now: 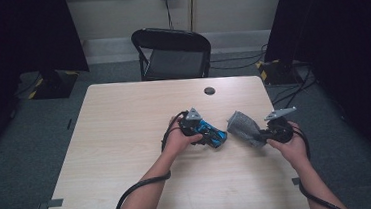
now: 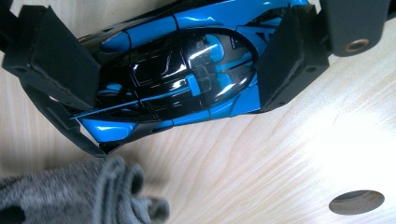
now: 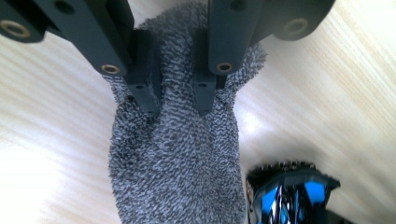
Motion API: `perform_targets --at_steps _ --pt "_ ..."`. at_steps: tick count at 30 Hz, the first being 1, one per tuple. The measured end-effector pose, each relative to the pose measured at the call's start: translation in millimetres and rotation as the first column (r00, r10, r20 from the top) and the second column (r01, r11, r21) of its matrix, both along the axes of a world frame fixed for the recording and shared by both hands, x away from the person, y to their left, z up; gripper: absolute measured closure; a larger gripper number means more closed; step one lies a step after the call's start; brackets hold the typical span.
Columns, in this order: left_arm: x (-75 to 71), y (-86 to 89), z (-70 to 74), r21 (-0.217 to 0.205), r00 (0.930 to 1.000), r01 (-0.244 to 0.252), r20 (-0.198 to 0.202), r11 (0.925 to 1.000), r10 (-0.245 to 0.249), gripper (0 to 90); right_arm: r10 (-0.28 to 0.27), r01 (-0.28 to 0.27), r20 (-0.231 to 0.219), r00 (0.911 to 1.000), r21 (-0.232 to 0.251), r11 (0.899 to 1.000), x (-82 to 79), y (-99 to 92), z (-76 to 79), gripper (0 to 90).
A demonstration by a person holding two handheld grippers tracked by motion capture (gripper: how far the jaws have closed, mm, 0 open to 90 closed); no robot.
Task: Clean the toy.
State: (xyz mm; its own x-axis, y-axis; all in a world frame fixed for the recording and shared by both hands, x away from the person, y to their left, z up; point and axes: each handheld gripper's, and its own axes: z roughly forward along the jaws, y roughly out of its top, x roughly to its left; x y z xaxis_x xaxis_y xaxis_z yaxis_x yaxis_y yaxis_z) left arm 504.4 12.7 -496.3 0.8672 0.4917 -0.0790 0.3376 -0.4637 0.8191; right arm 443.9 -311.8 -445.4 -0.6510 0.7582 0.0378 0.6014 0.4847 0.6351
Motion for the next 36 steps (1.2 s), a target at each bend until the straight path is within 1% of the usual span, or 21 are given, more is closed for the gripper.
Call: perform_targets --at_steps 1,2,3,4,5,6,7,9,13,18,20,22,23,24,27,28,31,32,33,34,36 --pt "-0.1 0.1 0.0 -0.001 1.0000 0.000 -0.002 1.0000 0.000 13.3 -0.004 0.004 0.004 1.0000 0.001 1.000 1.4 0.2 1.7 76.1" --pt "-0.4 0.3 -0.2 -0.002 1.0000 -0.001 -0.003 1.0000 0.001 13.3 -0.018 0.018 0.013 0.9998 0.014 1.000 5.0 1.0 5.3 76.1" --pt "-0.4 0.3 -0.2 -0.002 1.0000 -0.001 -0.003 1.0000 0.001 13.3 -0.018 0.018 0.013 0.9998 0.014 1.000 5.0 1.0 5.3 76.1" --pt "-0.3 0.2 -0.2 -0.003 1.0000 0.000 -0.001 1.0000 0.000 13.3 -0.032 0.031 0.022 0.9992 0.022 0.999 9.7 2.4 8.5 76.1" --pt "-0.3 0.3 -0.3 -0.004 1.0000 0.000 -0.001 1.0000 0.000 13.3 -0.032 0.031 0.022 0.9992 0.022 0.999 9.7 2.4 8.5 76.1" --pt "-0.4 0.3 -0.3 -0.004 1.0000 -0.001 -0.001 1.0000 0.001 13.3 -0.040 0.040 0.023 0.9989 0.031 0.999 15.7 5.2 10.3 76.1" --pt "-0.4 0.3 -0.3 -0.004 1.0000 -0.001 -0.001 1.0000 0.001 13.3 -0.040 0.040 0.023 0.9989 0.031 0.999 15.7 5.2 10.3 76.1" --pt "-0.4 0.2 -0.4 -0.006 1.0000 -0.001 -0.001 1.0000 0.001 13.3 -0.046 0.045 0.031 0.9985 0.029 0.999 21.9 9.8 11.9 76.1" --pt "-0.3 0.2 -0.2 -0.004 1.0000 -0.001 -0.002 1.0000 0.001 13.3 -0.050 0.048 0.039 0.9980 0.043 0.998 34.2 22.2 12.9 76.0" --pt "-0.3 0.4 -0.4 -0.006 1.0000 0.000 -0.002 1.0000 0.000 13.3 -0.029 0.027 0.039 0.9988 0.039 0.999 50.2 43.9 10.4 76.0" --pt "-0.4 0.5 -0.7 -0.009 1.0000 -0.002 -0.001 1.0000 0.002 13.3 -0.021 0.020 0.033 0.9992 0.040 0.999 52.6 46.9 10.0 76.1" --pt "-0.4 0.3 -1.3 -0.016 1.0000 0.000 0.002 0.9999 0.000 13.3 -0.017 0.016 0.036 0.9992 0.031 0.999 59.0 54.9 9.0 76.1" --pt "-0.4 0.3 -1.3 -0.016 1.0000 0.000 0.002 0.9999 0.000 13.2 -0.017 0.016 0.036 0.9992 0.031 0.999 59.0 54.9 9.0 76.1" --pt "-0.4 0.3 -1.3 -0.016 1.0000 0.000 0.002 0.9999 0.000 13.2 -0.013 0.012 0.039 0.9992 0.024 1.000 63.6 59.6 7.9 76.0" --pt "-0.5 0.4 -1.5 -0.017 1.0000 -0.001 0.004 0.9998 0.001 13.2 -0.011 0.010 0.041 0.9991 0.026 1.000 68.0 64.3 6.3 76.0" --pt "-0.7 0.0 -1.3 -0.010 1.0000 0.000 0.007 0.9999 0.001 12.8 -0.007 0.006 0.038 0.9993 0.029 1.000 72.9 69.6 4.2 76.0" --pt "-1.4 -0.9 -1.3 -0.011 1.0000 -0.005 0.004 0.9999 0.005 12.5 -0.003 0.002 0.036 0.9994 0.020 1.000 77.8 75.6 1.7 76.0" --pt "-1.3 -0.7 -1.3 -0.010 1.0000 -0.004 0.004 0.9999 0.004 12.4 0.002 -0.003 0.032 0.9995 0.028 1.000 81.7 82.1 -1.3 76.0" --pt "-1.2 -0.4 -1.6 -0.013 1.0000 -0.003 0.007 0.9999 0.003 12.4 0.002 -0.003 0.032 0.9995 0.028 1.000 81.7 82.1 -1.3 76.0" --pt "-1.1 -0.1 -2.1 -0.018 1.0000 -0.003 0.009 0.9998 0.003 12.4 0.008 -0.008 0.025 0.9996 0.024 1.000 84.6 89.6 -5.3 76.0" --pt "-1.3 -0.1 -2.2 -0.019 1.0000 -0.003 0.009 0.9998 0.003 12.4 0.014 -0.015 0.023 0.9996 0.021 1.000 86.2 93.3 -8.0 76.0"
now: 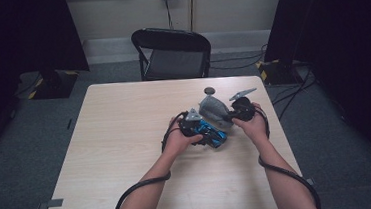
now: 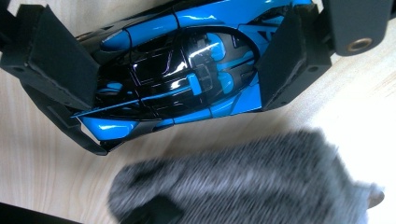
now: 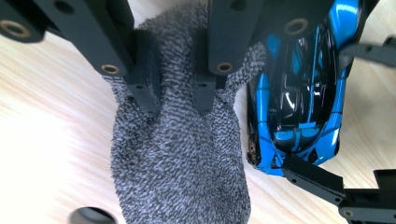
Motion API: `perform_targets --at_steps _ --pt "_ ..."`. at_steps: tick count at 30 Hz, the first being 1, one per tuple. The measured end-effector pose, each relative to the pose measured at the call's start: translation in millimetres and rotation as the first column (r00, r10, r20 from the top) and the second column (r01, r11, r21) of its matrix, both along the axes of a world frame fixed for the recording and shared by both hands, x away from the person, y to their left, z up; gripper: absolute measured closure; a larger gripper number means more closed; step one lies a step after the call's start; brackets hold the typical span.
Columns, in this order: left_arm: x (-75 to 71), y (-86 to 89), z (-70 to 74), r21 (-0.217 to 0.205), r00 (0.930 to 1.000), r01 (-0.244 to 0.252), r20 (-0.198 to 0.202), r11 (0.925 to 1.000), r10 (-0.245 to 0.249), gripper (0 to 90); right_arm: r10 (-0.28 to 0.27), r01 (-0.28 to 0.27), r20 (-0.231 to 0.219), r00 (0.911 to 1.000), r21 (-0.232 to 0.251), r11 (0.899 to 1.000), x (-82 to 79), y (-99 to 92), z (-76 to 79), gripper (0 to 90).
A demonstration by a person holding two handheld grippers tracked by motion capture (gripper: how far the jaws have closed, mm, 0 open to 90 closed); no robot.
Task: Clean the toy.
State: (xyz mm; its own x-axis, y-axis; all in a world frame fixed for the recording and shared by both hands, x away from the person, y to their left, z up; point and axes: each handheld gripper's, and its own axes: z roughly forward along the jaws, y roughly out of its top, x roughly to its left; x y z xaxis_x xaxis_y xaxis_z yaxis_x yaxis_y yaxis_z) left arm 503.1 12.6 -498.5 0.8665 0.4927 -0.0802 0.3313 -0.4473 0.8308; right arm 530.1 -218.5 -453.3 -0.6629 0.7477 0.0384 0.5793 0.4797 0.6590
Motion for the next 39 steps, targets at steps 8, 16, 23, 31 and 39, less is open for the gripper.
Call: perform_targets --at_steps 8,16,23,31,39 --pt "-0.7 0.2 -0.9 -0.007 1.0000 -0.005 0.003 1.0000 0.005 12.1 0.024 -0.025 -0.043 0.9988 -0.029 0.999 10.9 22.0 -20.7 75.8" --pt "-1.1 0.2 -1.0 -0.006 1.0000 -0.007 0.004 1.0000 0.007 12.1 0.055 -0.057 -0.046 0.9974 -0.047 0.997 13.1 25.0 -23.9 75.7" --pt "-1.6 0.1 -1.2 -0.009 0.9999 -0.010 0.006 0.9999 0.011 12.1 0.084 -0.086 -0.043 0.9956 -0.054 0.995 9.6 21.3 -23.0 75.7" --pt "-1.4 0.3 -0.8 -0.004 0.9999 -0.010 0.004 0.9999 0.010 12.2 0.103 -0.105 -0.045 0.9937 -0.050 0.993 2.2 8.5 -22.7 75.7" --pt "-1.4 0.4 -0.6 -0.002 0.9999 -0.010 0.005 0.9999 0.010 12.2 0.110 -0.112 -0.041 0.9930 -0.039 0.993 -8.1 -5.1 -22.8 75.7"
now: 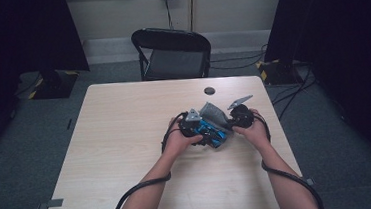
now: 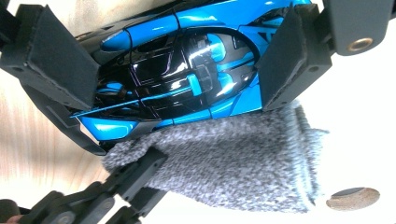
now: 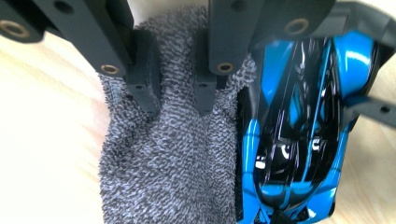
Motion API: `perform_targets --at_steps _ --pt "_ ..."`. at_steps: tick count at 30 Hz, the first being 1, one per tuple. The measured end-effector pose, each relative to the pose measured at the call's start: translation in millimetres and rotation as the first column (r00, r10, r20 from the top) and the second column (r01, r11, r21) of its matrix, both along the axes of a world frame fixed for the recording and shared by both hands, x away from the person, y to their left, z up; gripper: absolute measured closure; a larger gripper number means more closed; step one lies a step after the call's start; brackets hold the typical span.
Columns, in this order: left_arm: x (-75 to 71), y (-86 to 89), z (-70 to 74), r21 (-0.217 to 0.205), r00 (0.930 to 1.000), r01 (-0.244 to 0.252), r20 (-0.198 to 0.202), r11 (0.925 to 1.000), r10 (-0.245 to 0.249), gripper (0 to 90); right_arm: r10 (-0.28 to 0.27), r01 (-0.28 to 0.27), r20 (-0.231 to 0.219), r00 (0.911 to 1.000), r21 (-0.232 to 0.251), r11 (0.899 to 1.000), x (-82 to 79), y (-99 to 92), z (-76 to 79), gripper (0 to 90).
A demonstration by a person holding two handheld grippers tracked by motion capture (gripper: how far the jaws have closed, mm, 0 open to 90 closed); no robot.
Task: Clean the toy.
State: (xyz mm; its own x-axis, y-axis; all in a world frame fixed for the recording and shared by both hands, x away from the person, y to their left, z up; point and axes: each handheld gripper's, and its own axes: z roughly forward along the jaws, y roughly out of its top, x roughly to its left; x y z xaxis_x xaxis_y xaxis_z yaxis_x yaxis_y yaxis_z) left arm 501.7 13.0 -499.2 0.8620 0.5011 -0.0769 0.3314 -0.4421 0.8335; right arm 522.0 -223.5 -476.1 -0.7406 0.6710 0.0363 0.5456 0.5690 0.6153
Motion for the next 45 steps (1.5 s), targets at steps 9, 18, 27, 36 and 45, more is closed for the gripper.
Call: perform_targets --at_steps 9,18,27,36,45 --pt "0.0 -0.1 0.2 0.001 1.0000 -0.001 -0.002 1.0000 0.001 12.4 -0.003 0.003 -0.003 1.0000 0.010 1.000 -17.0 -16.4 -0.1 75.7" --pt "0.0 -0.3 1.1 0.011 1.0000 -0.002 -0.006 0.9999 0.002 12.4 0.002 -0.002 -0.002 1.0000 0.004 1.000 -34.0 -28.2 1.0 75.5" --pt "0.5 -0.1 1.4 0.012 1.0000 -0.001 -0.007 0.9999 0.001 12.5 -0.003 0.003 -0.011 0.9999 -0.003 1.000 -52.8 -44.2 3.7 75.4" --pt "0.5 -0.5 3.1 0.020 0.9998 -0.007 -0.018 0.9998 0.007 13.3 -0.070 0.070 -0.008 0.9975 0.016 0.997 -66.2 -70.7 9.3 75.3" --pt "1.9 -3.5 10.6 0.043 0.9995 0.016 -0.029 0.9990 -0.014 17.3 -0.120 0.119 0.021 0.9926 0.051 0.992 -67.6 -86.9 31.3 75.2"
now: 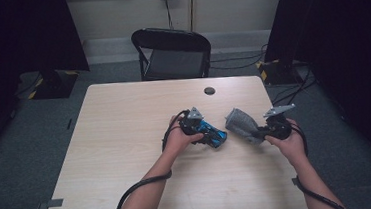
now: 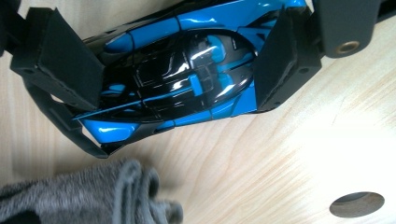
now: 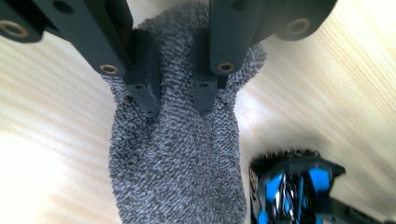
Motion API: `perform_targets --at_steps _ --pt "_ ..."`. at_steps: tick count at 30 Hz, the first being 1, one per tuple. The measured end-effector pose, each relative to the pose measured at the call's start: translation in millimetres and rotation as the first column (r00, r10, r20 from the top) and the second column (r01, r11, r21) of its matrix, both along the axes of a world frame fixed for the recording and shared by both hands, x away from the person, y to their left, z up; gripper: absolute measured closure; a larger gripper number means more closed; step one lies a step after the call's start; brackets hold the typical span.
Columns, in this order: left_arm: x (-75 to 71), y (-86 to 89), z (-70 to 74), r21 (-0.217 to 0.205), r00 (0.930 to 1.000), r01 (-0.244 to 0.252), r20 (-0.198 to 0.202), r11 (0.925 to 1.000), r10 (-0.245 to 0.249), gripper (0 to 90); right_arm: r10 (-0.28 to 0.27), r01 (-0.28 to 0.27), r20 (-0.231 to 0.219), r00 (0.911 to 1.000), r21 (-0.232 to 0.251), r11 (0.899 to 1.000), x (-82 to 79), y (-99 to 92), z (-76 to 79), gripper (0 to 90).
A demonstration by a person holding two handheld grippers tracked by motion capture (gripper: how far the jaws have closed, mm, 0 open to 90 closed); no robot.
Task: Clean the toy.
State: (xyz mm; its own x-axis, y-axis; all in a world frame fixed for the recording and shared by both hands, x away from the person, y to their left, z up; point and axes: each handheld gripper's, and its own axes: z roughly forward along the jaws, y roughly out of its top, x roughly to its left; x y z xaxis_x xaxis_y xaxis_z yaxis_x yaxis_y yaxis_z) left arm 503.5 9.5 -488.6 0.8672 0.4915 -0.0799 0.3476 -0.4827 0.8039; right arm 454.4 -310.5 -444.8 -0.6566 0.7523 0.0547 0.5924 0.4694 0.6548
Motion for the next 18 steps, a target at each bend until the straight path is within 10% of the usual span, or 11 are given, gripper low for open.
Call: perform_targets --at_steps 9,18 --pt "-4.8 16.6 20.4 -0.026 0.9997 -0.003 0.023 0.9997 0.003 17.5 0.034 -0.034 0.031 0.9989 0.000 0.999 4.0 14.4 23.0 75.2" --pt "-20.4 74.5 48.5 -0.065 0.9956 -0.065 0.064 0.9958 0.069 17.6 0.142 -0.143 0.067 0.9876 0.010 0.990 6.4 68.2 45.1 75.2"
